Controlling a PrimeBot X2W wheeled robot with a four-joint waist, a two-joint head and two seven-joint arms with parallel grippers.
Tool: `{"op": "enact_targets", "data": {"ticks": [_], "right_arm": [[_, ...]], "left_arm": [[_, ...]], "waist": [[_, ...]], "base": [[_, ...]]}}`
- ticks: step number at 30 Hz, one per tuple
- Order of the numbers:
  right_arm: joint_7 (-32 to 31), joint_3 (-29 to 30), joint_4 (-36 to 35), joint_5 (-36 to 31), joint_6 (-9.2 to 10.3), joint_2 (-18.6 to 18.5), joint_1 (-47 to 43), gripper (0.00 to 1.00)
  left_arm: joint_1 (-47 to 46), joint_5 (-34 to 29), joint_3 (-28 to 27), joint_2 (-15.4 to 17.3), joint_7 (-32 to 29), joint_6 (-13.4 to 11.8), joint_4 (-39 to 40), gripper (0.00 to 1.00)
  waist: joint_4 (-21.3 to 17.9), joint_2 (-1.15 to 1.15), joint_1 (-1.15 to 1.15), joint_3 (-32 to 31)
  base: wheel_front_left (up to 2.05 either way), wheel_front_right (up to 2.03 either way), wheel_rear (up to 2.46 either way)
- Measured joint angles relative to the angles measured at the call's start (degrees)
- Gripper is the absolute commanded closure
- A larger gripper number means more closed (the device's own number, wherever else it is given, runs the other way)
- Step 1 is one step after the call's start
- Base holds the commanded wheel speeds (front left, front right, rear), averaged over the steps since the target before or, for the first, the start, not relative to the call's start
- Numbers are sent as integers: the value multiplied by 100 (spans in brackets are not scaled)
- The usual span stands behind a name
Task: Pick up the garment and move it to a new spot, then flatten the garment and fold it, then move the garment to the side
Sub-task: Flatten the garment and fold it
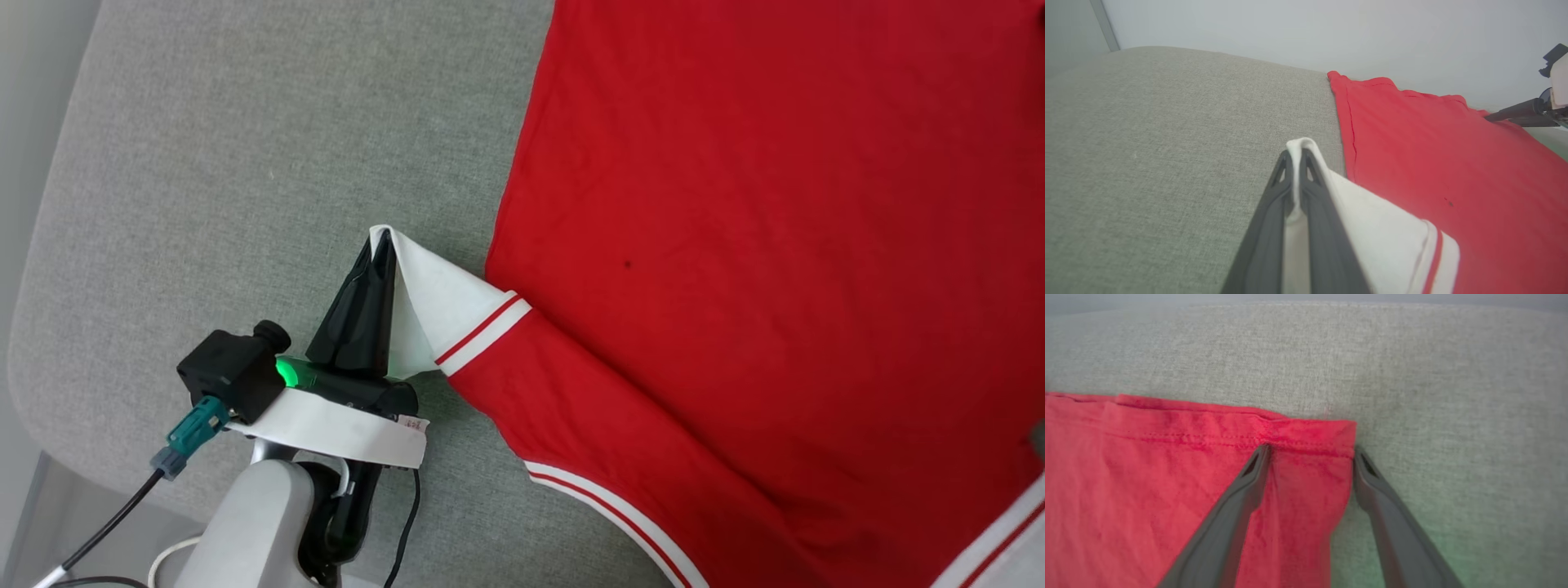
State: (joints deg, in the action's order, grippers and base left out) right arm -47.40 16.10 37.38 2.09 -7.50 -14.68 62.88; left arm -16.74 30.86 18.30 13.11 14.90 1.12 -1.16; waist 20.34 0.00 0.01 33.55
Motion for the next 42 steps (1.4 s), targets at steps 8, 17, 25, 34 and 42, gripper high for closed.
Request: {"op": "enact_targets", "data": {"ticks": [8, 17, 25, 34, 42], "right_arm": [[-405, 223, 10, -247, 1, 18, 203, 100], [-24, -610, -14, -26, 0, -77, -204, 100], [156, -1528, -737, 848, -1, -733, -1254, 100], [-257, -1277, -1838, 1747, -1, -1210, -3916, 100], [-843, -682, -2507, 2059, -1, -751, -6091, 61]], "left_arm": [[-7, -240, -230, -294, 0, 243, -201, 100], [227, -416, -459, -344, 1, 327, -520, 100], [803, -419, -676, -91, -66, 164, -822, 100], [1654, -280, -946, 189, -470, -205, -842, 100], [2065, -233, -1048, 372, -724, -400, -673, 100]], "waist": [[159, 0, -3, 161], [-41, 0, 0, -312], [-512, 0, 0, -1164], [-1244, 0, -1, -2150], [-1893, 0, -2, -2692]], "base": [[0, 0, 0], [0, 0, 0], [0, 0, 0], [0, 0, 0], [0, 0, 0]]}}
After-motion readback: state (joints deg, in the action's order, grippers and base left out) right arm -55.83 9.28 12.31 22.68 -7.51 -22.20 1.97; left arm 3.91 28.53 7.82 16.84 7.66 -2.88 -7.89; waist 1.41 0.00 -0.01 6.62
